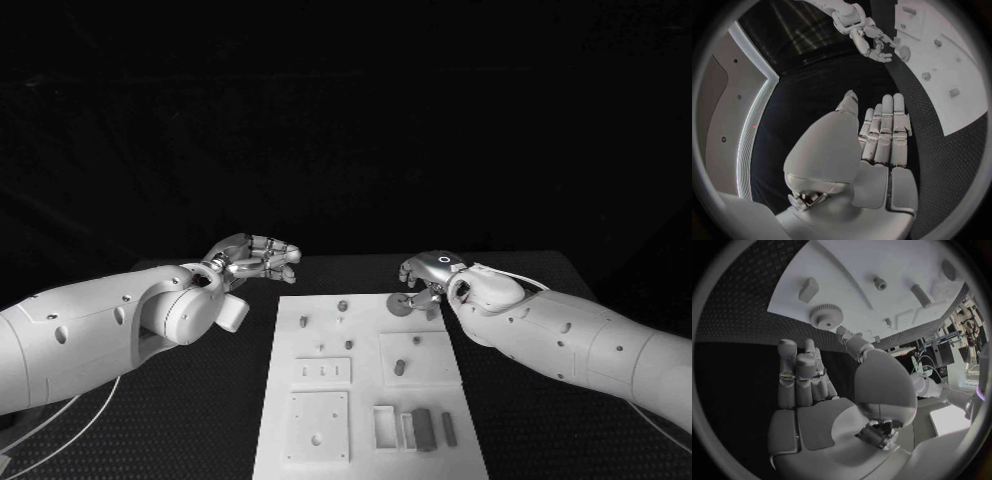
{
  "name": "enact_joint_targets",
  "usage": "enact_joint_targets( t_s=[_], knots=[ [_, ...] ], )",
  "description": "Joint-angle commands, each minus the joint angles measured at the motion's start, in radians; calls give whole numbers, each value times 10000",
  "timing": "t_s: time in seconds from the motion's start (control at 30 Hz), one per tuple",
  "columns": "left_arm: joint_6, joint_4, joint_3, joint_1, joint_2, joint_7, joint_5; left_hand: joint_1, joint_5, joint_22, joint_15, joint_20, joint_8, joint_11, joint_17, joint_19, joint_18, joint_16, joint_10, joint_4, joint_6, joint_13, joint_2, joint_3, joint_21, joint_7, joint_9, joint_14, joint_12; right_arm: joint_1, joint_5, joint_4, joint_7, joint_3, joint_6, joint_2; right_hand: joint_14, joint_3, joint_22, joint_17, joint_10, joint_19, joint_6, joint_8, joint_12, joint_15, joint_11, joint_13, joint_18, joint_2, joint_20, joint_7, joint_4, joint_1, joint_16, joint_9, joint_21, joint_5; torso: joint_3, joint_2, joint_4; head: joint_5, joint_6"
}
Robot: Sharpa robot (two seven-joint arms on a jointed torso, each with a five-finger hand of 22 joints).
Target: Assemble the parts on the task board
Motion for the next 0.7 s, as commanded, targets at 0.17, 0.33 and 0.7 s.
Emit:
enact_joint_targets(
  t_s=[0.17, 0.33, 0.7],
  knots=[
    [137, 62, 9, 5, 9, 101, -22, -67, 32, 11, -11, -26, -7, 39, 26, 53, 90, -64, 33, -21, 61, 11, 24, -47, -59, 178, -13, 45, -11, -73, -233, -392, 83, -1, 446, 347, -31, 58, 139, -9, -61, -10, -75, -49, -50, 41, -23, 11, 922, 60, -64, -17, 14, 14, 67, -6, -60, -40, 9, 109, 105, -50, 10],
    [138, 65, 9, 5, 21, 98, -23, -67, 32, 12, -11, -26, -9, 40, 34, 54, 89, -71, 32, -21, 61, 10, 25, -48, -61, 178, -15, 48, -15, -106, -234, -470, 130, -6, 809, 418, -34, 54, 144, -14, -62, -11, -70, -36, -47, 40, -24, 25, 922, 114, -61, -17, 13, 11, 74, -1, -59, -41, 1, 162, 141, -65, -14],
    [157, 47, 9, 6, 39, 79, -23, -69, 32, 14, -11, -26, -13, 42, 44, 54, 88, -81, 30, -20, 59, 9, 24, -51, -65, 178, -18, 50, -21, -194, -260, -752, 264, -7, 971, 493, -61, 21, 163, -42, -65, -16, 115, 110, -33, 29, -34, 102, 922, 246, -64, 64, -51, 11, 102, 64, -52, -41, -3, 234, 140, -67, -3]
  ],
)
